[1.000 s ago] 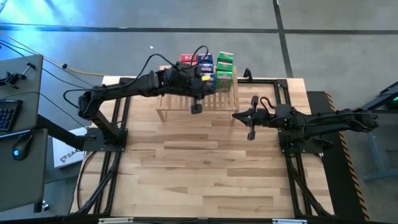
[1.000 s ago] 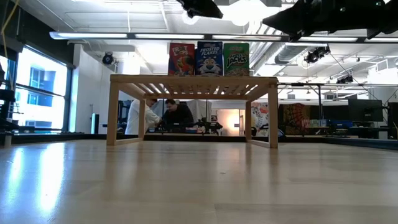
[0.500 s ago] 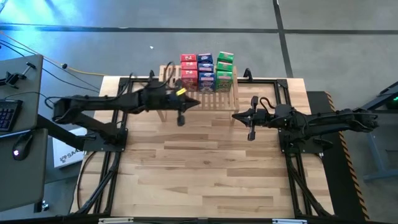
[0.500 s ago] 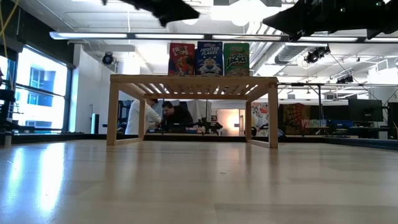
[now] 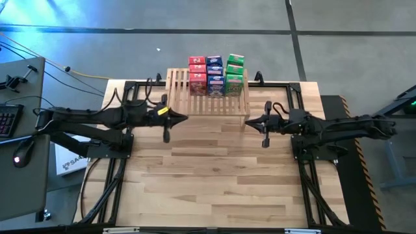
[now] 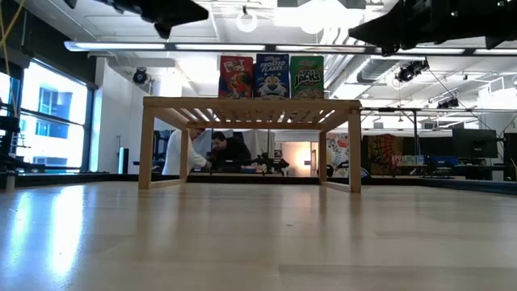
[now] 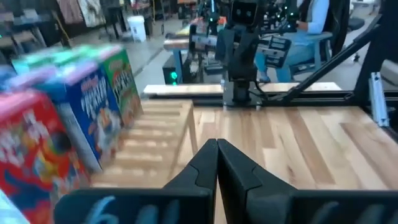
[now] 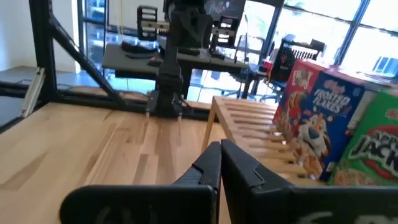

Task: Stack cereal on shelf
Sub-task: Return to Home Position

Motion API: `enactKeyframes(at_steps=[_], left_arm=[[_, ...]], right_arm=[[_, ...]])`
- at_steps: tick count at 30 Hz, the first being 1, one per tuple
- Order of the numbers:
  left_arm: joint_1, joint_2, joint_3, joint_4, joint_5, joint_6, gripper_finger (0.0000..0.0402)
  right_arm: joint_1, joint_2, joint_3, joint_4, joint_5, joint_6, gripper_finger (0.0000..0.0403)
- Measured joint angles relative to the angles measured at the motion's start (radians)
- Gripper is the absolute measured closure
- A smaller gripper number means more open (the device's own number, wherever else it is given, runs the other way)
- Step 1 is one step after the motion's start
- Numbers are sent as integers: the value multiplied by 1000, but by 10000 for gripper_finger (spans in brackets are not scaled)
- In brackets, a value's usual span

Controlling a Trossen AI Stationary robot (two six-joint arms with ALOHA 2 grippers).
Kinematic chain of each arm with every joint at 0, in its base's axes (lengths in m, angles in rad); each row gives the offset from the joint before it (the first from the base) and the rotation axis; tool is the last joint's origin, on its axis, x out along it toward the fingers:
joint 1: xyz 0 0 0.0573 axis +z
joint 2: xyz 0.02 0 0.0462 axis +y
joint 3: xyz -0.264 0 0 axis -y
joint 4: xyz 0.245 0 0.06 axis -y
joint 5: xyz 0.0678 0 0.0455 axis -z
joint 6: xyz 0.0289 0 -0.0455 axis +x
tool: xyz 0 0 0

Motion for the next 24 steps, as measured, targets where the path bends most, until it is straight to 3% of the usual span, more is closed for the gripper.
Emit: enactKeyframes(at_steps=[6, 12, 17, 24], left_arm=[[-1, -12, -13, -49, -1, -93, 401], [-5, -19, -13, -59, -1, -39, 401], [-5, -36, -19, -68, 1, -8, 401], [-3, -128, -222, 111, 3, -17, 401]], right_arm=[[0, -79, 0, -119, -1, 0, 403], [0, -150, 0, -295, -85, -3, 403], [0, -191, 0, -369, -79, 8, 403], [-1, -222, 0, -372, -78, -7, 403]])
